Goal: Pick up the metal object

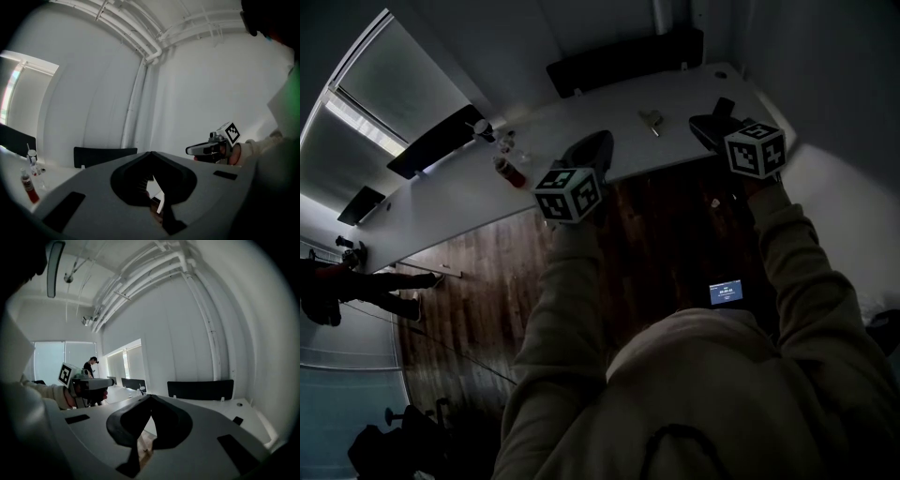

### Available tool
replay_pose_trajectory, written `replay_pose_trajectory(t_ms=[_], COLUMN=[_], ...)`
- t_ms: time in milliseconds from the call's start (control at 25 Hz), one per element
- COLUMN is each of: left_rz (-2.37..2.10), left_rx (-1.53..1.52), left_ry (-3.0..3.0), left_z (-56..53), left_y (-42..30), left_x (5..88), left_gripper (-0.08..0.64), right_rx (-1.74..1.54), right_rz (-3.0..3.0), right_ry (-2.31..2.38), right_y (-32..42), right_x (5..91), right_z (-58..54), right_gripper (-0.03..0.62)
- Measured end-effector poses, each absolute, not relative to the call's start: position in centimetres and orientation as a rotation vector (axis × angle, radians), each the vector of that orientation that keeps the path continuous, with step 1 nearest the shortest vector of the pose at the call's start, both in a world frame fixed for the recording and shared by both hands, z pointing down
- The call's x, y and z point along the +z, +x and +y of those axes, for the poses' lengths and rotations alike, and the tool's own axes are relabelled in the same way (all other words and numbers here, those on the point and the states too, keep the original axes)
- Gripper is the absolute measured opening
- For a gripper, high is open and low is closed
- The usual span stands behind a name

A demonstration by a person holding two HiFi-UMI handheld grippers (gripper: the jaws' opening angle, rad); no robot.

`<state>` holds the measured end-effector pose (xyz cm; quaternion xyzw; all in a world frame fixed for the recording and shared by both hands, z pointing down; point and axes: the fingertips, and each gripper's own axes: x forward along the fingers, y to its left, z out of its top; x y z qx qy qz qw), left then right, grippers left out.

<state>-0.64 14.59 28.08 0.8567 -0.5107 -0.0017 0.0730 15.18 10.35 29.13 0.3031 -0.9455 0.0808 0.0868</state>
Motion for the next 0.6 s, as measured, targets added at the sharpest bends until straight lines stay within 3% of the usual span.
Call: replay_pose_trajectory(t_ms=[600], left_rz=[-1.611], left_rx=[0.118], left_ry=[2.561], left_z=[9.6], left_y=[-0.1], left_x=[28.9], left_gripper=[0.005], right_rx=[0.302], right_rz=[-2.864], right_ry=[0.844], right_y=[20.6], right_x=[31.1], right_z=[5.0], right_gripper=[0.02])
